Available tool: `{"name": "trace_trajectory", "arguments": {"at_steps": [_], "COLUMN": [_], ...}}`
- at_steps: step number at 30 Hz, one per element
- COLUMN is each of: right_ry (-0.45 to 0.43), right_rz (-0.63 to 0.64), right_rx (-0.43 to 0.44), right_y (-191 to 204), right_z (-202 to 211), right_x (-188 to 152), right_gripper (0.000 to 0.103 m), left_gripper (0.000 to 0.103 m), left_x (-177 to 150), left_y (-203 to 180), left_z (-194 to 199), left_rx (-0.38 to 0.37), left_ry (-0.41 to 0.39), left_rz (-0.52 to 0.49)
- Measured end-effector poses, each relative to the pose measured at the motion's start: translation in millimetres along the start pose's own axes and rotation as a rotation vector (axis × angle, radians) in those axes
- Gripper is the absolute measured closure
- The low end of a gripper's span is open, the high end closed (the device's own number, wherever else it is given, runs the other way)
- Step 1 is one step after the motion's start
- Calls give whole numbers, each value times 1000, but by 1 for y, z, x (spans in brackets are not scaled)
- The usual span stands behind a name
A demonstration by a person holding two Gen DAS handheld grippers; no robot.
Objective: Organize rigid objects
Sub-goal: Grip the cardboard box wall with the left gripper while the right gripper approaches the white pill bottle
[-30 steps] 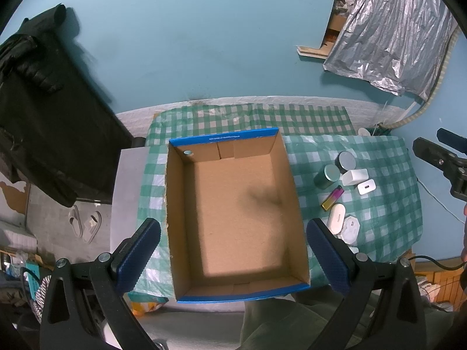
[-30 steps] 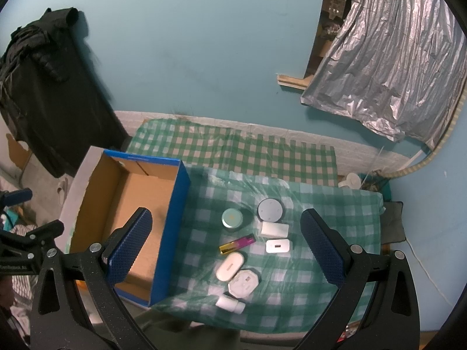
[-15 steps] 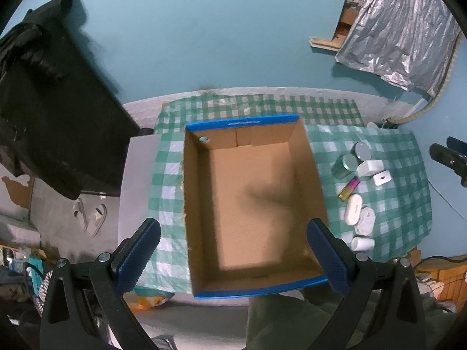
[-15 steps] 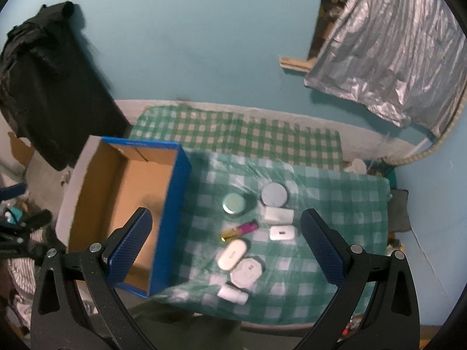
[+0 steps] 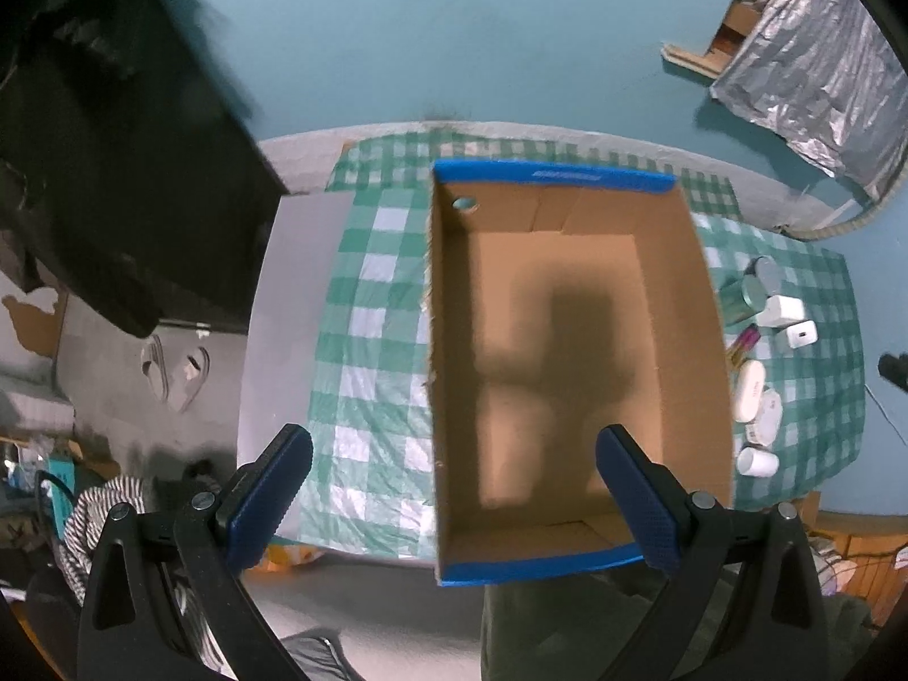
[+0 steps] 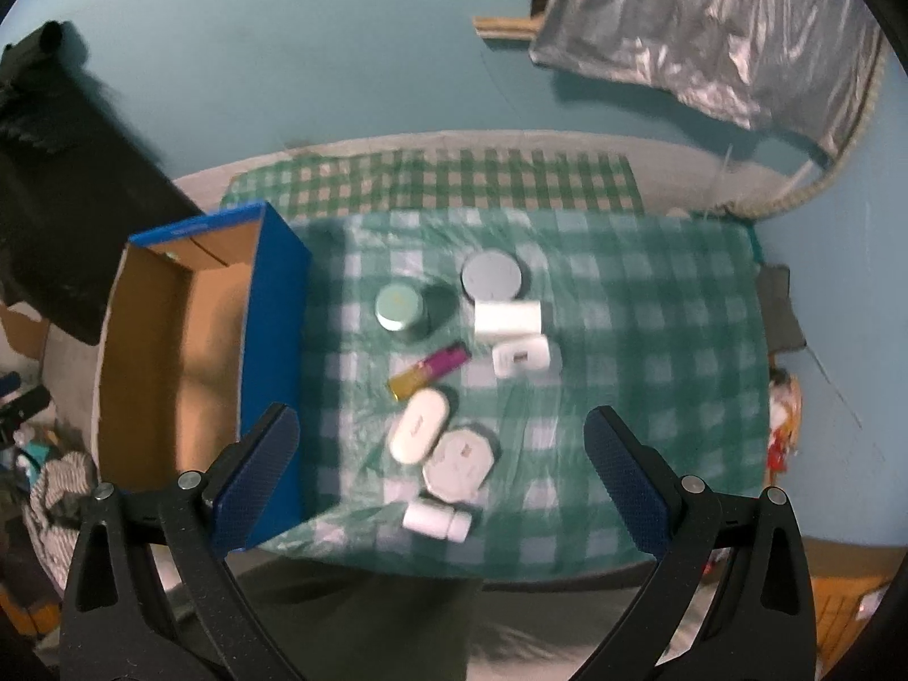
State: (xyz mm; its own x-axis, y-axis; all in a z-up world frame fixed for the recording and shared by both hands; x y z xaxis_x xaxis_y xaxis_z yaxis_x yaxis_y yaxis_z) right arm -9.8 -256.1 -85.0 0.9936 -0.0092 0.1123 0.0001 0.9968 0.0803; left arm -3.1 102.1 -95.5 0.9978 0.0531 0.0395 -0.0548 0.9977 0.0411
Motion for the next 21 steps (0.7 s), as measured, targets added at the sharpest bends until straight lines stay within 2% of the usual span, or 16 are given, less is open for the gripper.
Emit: {"name": "trace_trajectory", "arguments": {"at_steps": [5, 13, 21], "right_ry": [46, 125, 207], "right_rz": [-14, -55, -87], "right_rx": [8, 24, 9], "right_y": [2, -5, -11], "right_z": [-31, -87, -140], "right_x": [-13, -34, -59], "right_gripper": [2, 5, 5], "left_gripper": [2, 4, 16], "left_x": [-1, -11, -21], "left_y": [17, 26, 18], "left_z": [-28, -67, -104], "left_rx": [17, -34, -33], "left_ry": [40, 107, 177], "left_rz": [20, 65, 68]}}
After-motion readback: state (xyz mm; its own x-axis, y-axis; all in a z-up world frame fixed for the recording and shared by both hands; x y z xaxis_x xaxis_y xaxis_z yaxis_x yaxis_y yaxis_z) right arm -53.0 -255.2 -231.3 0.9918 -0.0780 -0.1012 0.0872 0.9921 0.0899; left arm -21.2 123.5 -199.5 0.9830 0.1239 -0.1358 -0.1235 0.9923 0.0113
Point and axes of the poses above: each gripper's, at about its wrist camera, not at the fingertips, and z roughly against the way its jaws point, y to its left, x to its top, the point moved 1 cm from there along -z, roughly the way its jaws point, and after that the axes turned 12 degrees about y, right-handed, at the moved point
